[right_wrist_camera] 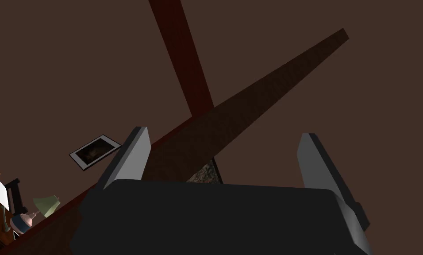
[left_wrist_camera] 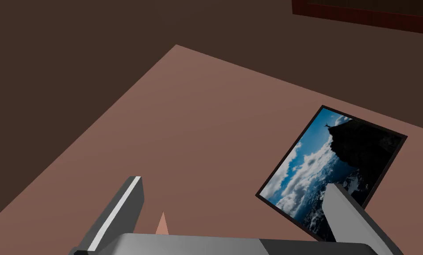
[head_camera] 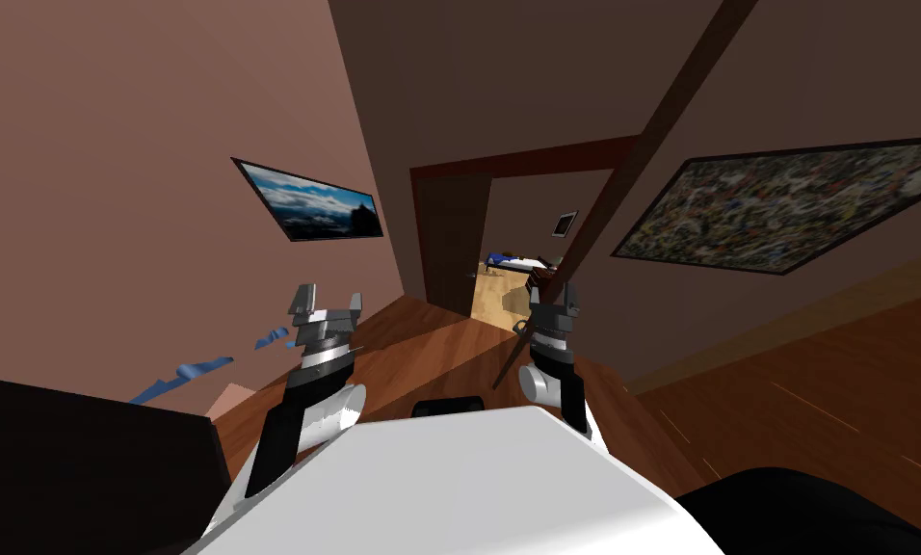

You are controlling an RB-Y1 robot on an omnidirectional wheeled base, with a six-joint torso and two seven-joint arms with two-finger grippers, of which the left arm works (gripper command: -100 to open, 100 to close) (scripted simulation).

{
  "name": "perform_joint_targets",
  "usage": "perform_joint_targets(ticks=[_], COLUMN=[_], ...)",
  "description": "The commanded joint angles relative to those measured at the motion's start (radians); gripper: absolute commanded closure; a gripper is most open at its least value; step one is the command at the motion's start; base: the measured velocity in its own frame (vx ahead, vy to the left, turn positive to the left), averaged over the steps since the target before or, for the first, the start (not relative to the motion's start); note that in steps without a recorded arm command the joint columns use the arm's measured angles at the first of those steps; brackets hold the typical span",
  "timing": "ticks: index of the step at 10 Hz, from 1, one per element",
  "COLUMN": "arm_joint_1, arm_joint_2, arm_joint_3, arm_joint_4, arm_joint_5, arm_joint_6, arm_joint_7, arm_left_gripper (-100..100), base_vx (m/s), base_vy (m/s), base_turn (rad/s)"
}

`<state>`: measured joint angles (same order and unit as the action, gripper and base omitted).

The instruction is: Pull the door open

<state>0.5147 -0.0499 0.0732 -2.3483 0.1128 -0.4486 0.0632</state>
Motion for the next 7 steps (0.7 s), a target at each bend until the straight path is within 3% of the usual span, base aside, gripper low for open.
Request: perform_joint_targets(ticks=[1, 7], arm_joint_1=[-0.014, -0.065], arm_joint_2=[0.012, 0.045], arm_joint_3=[-0.004, -0.018], arm_joint_4=[0.035, 0.162], arm_joint_5=[0.0, 0.001], arm_joint_6=[-0.007, -0.031], arm_joint_7=[-0.003, -0.014], arm_left_gripper=[-100, -100], base_vx=[0.024, 0.114], base_vy=[0.086, -0.025], base_turn=[-0.095, -0.056])
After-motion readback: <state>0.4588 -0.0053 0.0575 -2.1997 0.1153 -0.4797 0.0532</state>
